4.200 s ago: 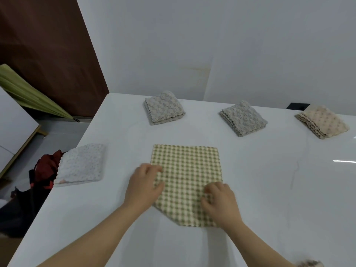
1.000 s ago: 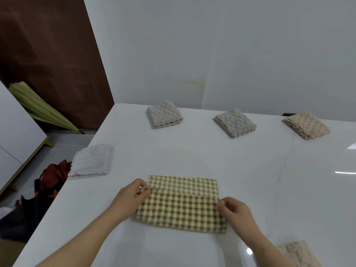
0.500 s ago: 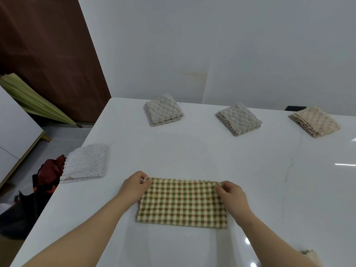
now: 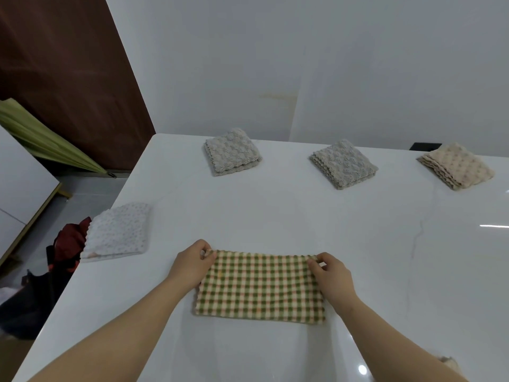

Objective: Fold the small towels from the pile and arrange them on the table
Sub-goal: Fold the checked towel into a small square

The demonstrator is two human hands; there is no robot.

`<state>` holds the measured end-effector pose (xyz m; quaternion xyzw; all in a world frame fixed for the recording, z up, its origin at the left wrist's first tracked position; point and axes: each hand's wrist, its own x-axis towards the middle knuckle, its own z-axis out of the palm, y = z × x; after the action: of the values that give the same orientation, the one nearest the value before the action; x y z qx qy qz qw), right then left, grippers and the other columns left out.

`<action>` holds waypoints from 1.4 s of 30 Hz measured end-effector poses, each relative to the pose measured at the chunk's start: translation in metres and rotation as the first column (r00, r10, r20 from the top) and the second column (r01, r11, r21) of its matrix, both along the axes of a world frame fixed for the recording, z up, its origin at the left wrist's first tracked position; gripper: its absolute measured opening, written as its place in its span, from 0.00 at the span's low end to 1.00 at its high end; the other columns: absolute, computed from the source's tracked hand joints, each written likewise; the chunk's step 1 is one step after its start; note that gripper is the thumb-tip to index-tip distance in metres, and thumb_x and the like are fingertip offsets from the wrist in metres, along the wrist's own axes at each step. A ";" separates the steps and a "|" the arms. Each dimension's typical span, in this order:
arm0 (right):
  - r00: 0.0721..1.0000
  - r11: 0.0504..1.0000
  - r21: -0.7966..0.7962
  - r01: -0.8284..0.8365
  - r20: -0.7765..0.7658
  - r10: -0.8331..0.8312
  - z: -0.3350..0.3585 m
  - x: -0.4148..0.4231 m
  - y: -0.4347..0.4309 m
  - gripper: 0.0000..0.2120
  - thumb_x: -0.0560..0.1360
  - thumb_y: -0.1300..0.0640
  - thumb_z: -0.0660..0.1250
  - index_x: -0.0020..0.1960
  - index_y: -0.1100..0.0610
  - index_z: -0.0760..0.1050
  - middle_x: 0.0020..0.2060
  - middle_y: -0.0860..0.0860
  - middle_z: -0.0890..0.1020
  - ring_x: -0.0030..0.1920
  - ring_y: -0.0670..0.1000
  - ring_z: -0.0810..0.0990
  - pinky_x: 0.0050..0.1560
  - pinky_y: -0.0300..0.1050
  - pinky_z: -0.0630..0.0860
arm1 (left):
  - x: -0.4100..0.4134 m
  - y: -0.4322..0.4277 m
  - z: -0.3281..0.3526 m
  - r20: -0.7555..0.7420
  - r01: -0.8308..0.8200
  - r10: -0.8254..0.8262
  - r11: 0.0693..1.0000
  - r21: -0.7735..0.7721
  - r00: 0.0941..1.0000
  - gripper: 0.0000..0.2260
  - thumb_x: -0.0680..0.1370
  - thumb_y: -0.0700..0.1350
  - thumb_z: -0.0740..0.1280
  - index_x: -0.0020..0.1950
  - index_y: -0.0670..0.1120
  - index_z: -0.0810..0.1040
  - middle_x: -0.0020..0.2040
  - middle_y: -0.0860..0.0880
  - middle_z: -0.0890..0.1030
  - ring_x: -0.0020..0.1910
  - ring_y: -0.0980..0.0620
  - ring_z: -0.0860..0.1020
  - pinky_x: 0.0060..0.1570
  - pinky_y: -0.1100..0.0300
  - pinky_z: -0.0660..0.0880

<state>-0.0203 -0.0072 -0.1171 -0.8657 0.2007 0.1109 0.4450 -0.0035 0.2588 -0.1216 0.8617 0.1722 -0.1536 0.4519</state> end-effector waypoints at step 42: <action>0.997 0.997 -0.075 -0.010 -0.076 0.004 0.002 -0.093 -0.004 0.10 0.75 0.56 0.63 0.37 0.55 0.66 0.33 0.48 0.73 0.34 0.47 0.71 0.36 0.41 0.67 | -0.099 -0.112 -0.007 -0.195 0.600 -0.639 0.511 0.615 0.744 0.33 0.76 0.67 0.48 0.75 0.58 0.36 0.76 0.51 0.33 0.73 0.44 0.30 0.69 0.43 0.31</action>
<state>-0.1137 -0.0114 -0.1149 -0.8777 0.2184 0.1376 0.4039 -0.1029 0.1468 -0.1283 0.9691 -0.1182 -0.2112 0.0475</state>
